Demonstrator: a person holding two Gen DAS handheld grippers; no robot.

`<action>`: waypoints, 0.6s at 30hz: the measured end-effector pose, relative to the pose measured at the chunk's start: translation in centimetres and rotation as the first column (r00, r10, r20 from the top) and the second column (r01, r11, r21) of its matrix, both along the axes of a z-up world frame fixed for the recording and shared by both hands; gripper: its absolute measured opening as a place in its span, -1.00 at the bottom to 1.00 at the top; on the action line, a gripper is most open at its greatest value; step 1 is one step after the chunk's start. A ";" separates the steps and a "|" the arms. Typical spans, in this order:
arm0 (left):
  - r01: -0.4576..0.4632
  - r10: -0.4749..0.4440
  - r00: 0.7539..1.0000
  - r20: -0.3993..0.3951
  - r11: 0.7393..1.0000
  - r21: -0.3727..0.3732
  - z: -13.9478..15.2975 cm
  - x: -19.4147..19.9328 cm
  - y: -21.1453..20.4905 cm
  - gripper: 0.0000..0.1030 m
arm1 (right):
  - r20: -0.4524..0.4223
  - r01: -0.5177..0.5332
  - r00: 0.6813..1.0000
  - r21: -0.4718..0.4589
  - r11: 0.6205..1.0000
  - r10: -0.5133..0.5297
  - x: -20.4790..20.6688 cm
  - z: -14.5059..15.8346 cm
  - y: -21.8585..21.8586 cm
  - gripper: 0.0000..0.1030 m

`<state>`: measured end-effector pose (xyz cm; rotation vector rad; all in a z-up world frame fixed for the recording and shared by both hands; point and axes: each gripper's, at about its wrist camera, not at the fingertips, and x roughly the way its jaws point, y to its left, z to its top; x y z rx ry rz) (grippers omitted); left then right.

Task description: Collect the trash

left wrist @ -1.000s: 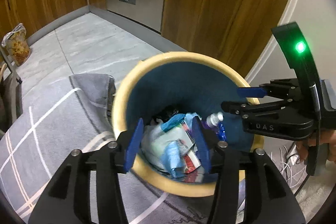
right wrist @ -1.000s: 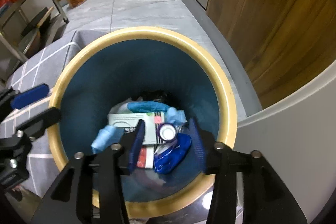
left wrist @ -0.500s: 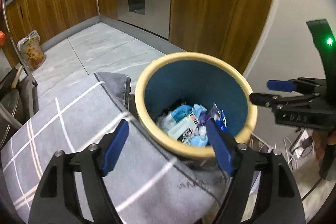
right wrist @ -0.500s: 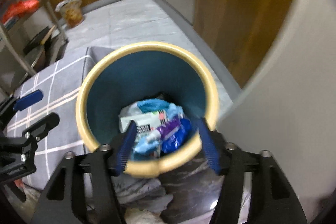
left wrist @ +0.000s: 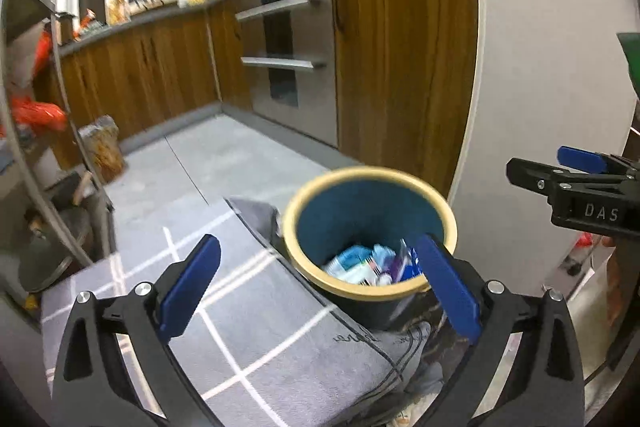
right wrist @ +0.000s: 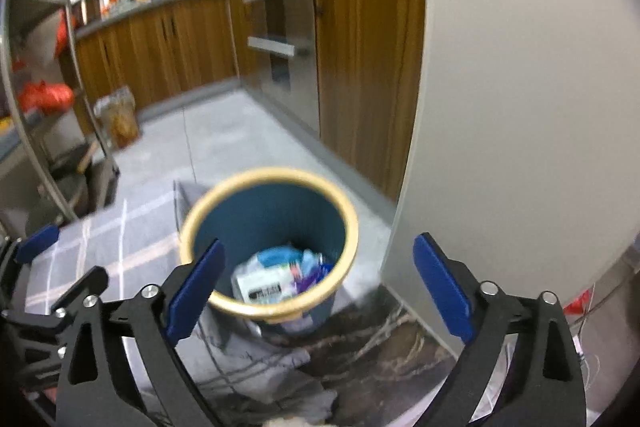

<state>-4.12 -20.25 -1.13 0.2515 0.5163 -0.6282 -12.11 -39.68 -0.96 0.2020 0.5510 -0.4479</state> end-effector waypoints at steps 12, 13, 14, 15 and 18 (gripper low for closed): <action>-0.143 0.143 0.990 -0.012 0.989 -0.032 0.8 -0.4 2.6 0.90 | 0.024 -0.042 0.999 -0.077 0.996 0.044 -0.2 0.5 3.0 0.90; -0.144 0.144 0.989 -0.015 0.989 -0.039 0.7 -0.3 2.8 0.90 | 0.027 -0.039 0.999 -0.082 0.996 0.041 -0.3 0.5 3.1 0.90; -0.147 0.146 0.989 -0.013 0.988 -0.045 0.6 -0.1 3.0 0.90 | 0.031 -0.035 0.999 -0.084 0.996 0.038 -0.4 0.5 3.1 0.90; -0.148 0.147 0.989 -0.010 0.988 -0.045 0.6 -0.1 3.0 0.90 | 0.035 -0.030 0.999 -0.087 0.996 0.033 -0.6 0.5 3.1 0.90; -0.142 0.142 0.990 0.002 0.989 -0.039 0.5 -0.2 2.8 0.90 | 0.039 -0.027 0.999 -0.086 0.996 0.030 -0.6 0.4 3.2 0.90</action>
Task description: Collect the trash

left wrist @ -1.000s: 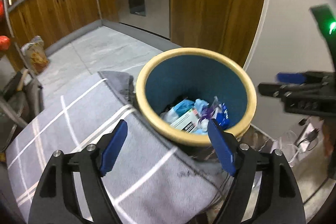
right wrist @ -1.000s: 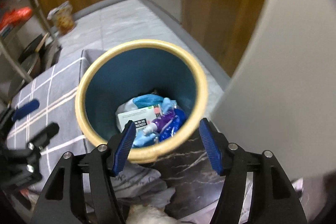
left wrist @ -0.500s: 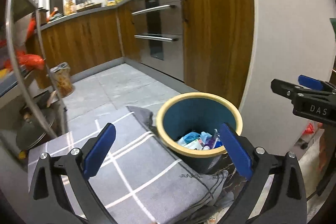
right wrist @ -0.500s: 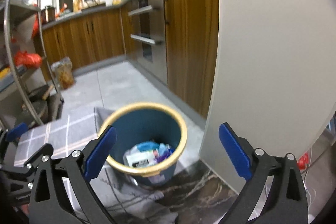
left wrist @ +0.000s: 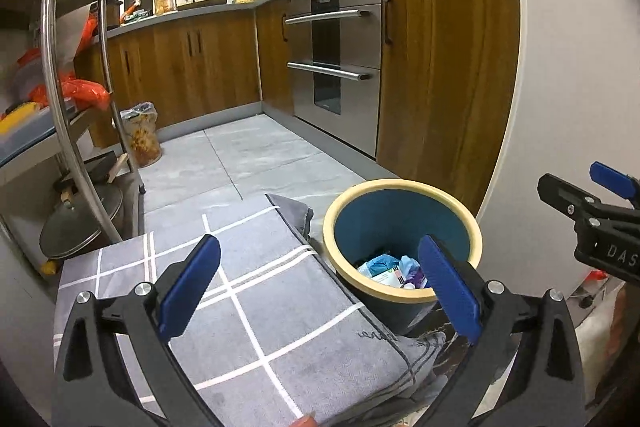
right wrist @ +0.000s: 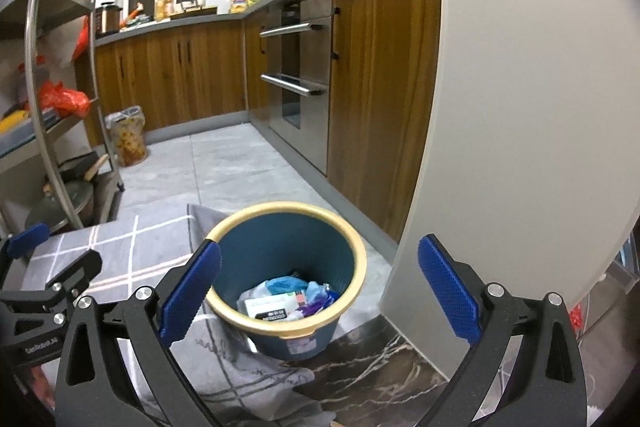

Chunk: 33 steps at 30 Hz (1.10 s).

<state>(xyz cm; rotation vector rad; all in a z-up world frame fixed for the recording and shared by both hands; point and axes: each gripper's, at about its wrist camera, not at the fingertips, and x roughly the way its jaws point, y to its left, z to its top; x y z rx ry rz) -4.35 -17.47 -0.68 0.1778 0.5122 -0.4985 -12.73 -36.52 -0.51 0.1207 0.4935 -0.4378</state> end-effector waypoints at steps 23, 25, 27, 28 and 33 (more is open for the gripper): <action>-0.014 0.014 1.000 -0.021 1.000 0.025 -0.7 0.3 -0.3 0.90 | -0.017 -0.024 1.000 -0.024 0.999 0.024 0.4 -0.3 0.6 0.91; -0.013 0.014 1.000 -0.021 1.000 0.027 -0.7 0.3 -0.3 0.90 | -0.015 -0.024 1.000 -0.026 0.999 0.024 0.4 -0.3 0.6 0.91; -0.013 0.014 1.000 -0.023 1.000 0.027 -0.7 0.3 -0.4 0.90 | -0.016 -0.025 1.000 -0.025 0.999 0.024 0.4 -0.3 0.6 0.91; -0.012 0.013 1.000 -0.023 1.000 0.027 -0.6 0.3 -0.3 0.90 | -0.017 -0.024 1.000 -0.025 0.999 0.023 0.4 -0.3 0.7 0.91; -0.012 0.013 1.000 -0.024 1.000 0.028 -0.6 0.3 -0.3 0.90 | -0.016 -0.022 1.000 -0.025 0.999 0.022 0.4 -0.3 0.6 0.91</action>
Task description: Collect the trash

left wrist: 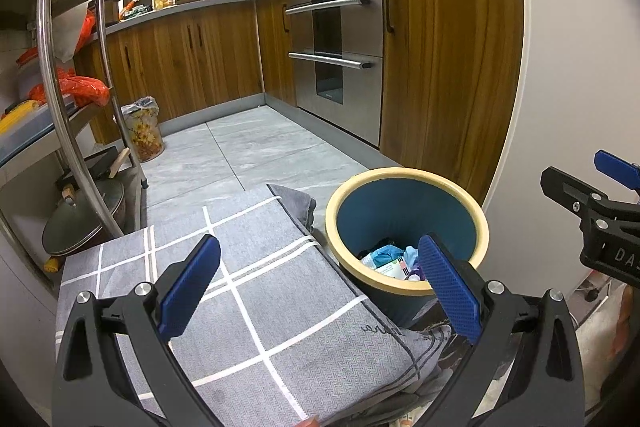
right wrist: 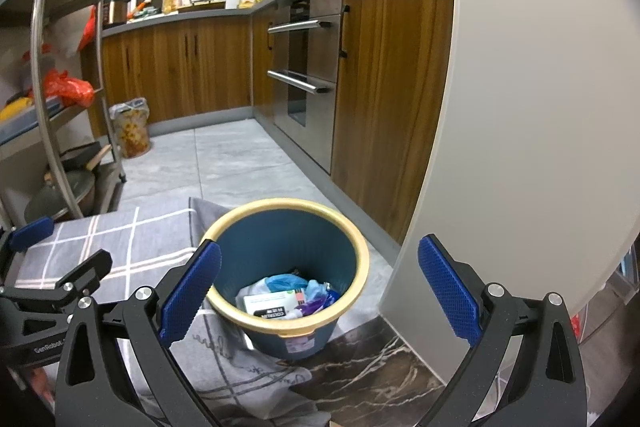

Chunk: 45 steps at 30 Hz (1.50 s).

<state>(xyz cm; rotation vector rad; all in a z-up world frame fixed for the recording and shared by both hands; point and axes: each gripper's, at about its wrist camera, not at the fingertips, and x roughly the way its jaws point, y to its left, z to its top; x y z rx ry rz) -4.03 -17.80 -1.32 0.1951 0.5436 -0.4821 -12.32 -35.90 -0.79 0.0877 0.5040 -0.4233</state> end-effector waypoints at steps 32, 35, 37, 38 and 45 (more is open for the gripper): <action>0.003 -0.003 1.000 -0.005 1.000 0.002 -0.3 -0.1 0.3 0.90 | -0.001 -0.002 1.000 -0.001 1.000 0.002 0.1 0.0 0.0 0.91; 0.005 -0.005 1.000 -0.005 1.000 0.001 -0.3 -0.1 0.4 0.90 | -0.001 -0.001 1.000 -0.001 1.000 0.001 0.0 0.1 0.0 0.91; 0.004 -0.004 1.000 -0.005 1.000 0.002 -0.2 -0.1 0.3 0.90 | -0.001 -0.001 1.000 -0.001 1.000 0.001 0.0 0.0 0.0 0.91; 0.004 -0.004 1.000 -0.005 1.000 0.002 -0.2 -0.1 0.4 0.90 | -0.002 -0.001 1.000 -0.001 1.000 0.001 0.1 0.0 0.0 0.91; 0.006 -0.006 1.000 -0.009 1.000 0.003 -0.5 -0.2 0.6 0.90 | -0.001 -0.003 1.000 -0.002 1.000 0.003 0.1 0.1 -0.1 0.91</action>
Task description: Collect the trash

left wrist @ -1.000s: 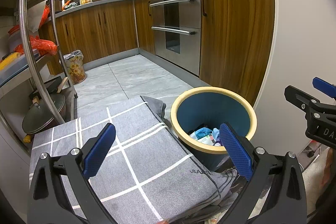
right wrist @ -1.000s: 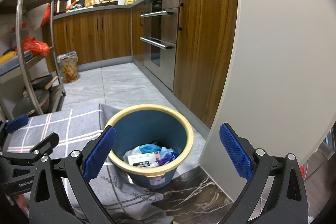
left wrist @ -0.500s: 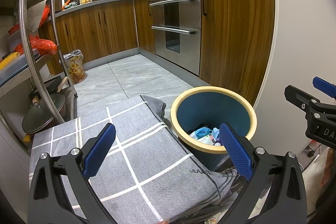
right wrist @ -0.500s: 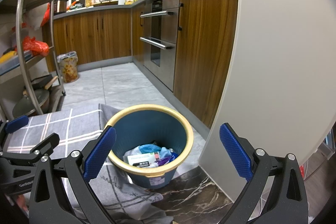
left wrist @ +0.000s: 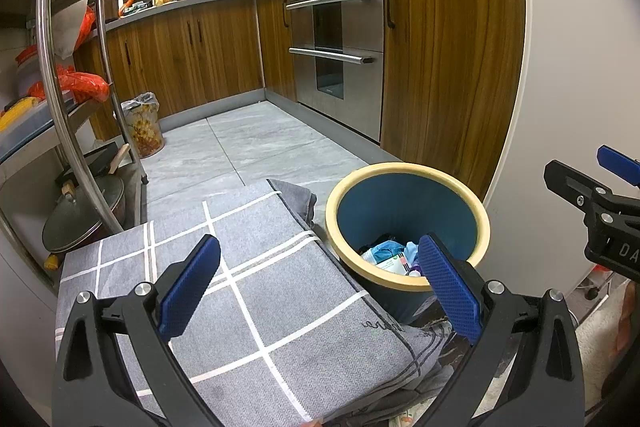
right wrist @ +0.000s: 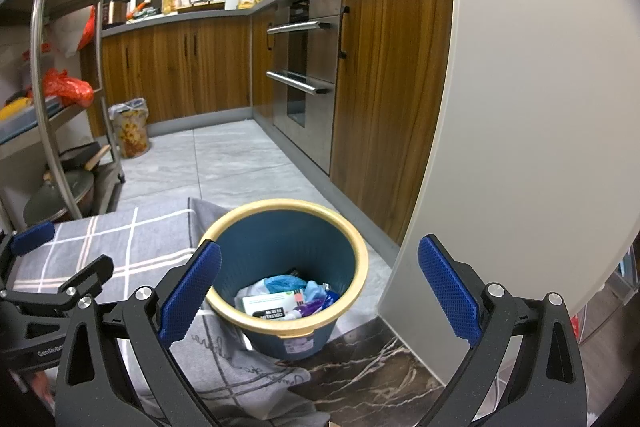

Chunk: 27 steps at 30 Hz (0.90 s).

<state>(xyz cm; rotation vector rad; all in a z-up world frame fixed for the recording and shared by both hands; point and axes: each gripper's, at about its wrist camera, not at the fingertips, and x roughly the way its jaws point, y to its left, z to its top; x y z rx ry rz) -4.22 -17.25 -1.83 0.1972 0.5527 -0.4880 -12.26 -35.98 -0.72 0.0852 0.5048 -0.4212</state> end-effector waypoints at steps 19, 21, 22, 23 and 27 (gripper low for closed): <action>-0.011 0.010 0.999 -0.042 1.000 -0.027 -0.8 0.4 1.2 0.90 | -0.001 -0.001 1.000 0.001 1.000 0.001 0.0 0.0 -0.1 0.91; -0.010 0.009 0.999 -0.044 1.000 -0.023 -0.7 0.5 1.0 0.90 | -0.001 -0.001 1.000 0.001 1.000 0.001 0.0 0.0 -0.1 0.91; -0.012 0.011 0.999 -0.042 1.000 -0.020 -0.7 0.4 1.0 0.90 | -0.002 -0.001 1.000 0.001 1.000 0.001 0.0 0.0 -0.1 0.91; -0.014 0.013 0.999 -0.041 1.000 -0.018 -0.7 0.4 1.1 0.90 | -0.002 0.000 1.000 0.001 1.000 0.000 0.0 0.0 -0.1 0.91; -0.023 0.022 0.999 -0.044 1.000 -0.011 -0.6 0.6 1.0 0.90 | -0.002 -0.002 1.000 0.001 1.000 0.002 0.0 0.0 -0.2 0.91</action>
